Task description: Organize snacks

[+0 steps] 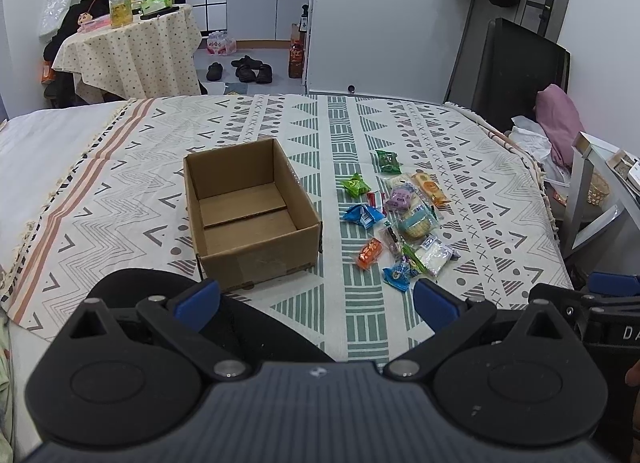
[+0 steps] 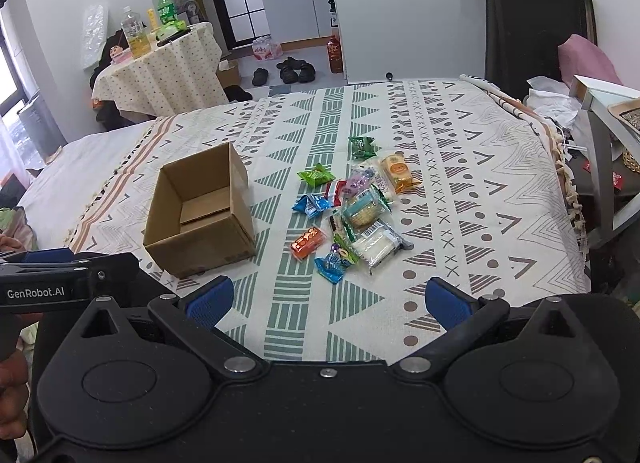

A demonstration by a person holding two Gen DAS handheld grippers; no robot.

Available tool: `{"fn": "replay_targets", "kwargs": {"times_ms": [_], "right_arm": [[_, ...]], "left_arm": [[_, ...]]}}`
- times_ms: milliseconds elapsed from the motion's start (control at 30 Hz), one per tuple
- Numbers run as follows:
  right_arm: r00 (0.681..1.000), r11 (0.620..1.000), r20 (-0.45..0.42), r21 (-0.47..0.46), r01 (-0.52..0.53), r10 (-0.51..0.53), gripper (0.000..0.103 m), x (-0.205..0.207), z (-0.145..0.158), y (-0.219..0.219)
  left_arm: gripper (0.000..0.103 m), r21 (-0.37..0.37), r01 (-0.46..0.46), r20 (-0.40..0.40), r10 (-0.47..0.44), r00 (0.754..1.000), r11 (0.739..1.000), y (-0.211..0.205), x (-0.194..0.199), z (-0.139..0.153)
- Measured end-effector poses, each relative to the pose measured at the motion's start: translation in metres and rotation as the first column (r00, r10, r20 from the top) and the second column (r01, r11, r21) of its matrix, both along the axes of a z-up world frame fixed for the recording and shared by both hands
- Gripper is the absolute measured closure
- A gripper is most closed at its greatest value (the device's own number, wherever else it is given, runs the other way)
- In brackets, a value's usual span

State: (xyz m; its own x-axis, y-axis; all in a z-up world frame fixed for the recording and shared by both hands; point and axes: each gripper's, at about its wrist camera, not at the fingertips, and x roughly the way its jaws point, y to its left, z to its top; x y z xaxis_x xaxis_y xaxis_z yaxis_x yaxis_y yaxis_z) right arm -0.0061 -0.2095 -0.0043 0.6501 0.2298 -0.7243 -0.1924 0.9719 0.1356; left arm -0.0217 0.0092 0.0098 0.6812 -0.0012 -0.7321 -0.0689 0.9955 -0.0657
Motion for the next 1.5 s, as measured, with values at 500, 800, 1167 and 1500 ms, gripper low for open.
{"fn": "replay_targets", "kwargs": {"times_ms": [500, 800, 1167, 1500], "right_arm": [[1.000, 1.000, 0.000, 0.001, -0.002, 0.002, 0.000, -0.0002, 0.0013, -0.0013], [1.000, 1.000, 0.000, 0.001, -0.002, 0.002, 0.000, -0.0002, 0.0008, -0.0020], [1.000, 1.000, 0.000, 0.000, -0.003, 0.003, 0.000, -0.0002, 0.0004, -0.0024], [1.000, 1.000, -0.001, -0.002, -0.002, 0.002, 0.000, -0.0003, -0.0001, -0.0036]], "left_arm": [[0.000, -0.002, -0.001, 0.002, 0.001, 1.000, 1.000, 0.0011, -0.0014, -0.0001], [0.000, -0.001, -0.001, 0.003, 0.001, 1.000, 1.000, 0.0003, -0.0019, 0.0002], [0.000, -0.001, -0.001, 0.001, 0.001, 1.000, 1.000, -0.0007, -0.0024, 0.0001], [0.000, -0.006, 0.003, -0.003, -0.003, 1.000, 1.000, -0.0056, -0.0025, -0.0020]]}}
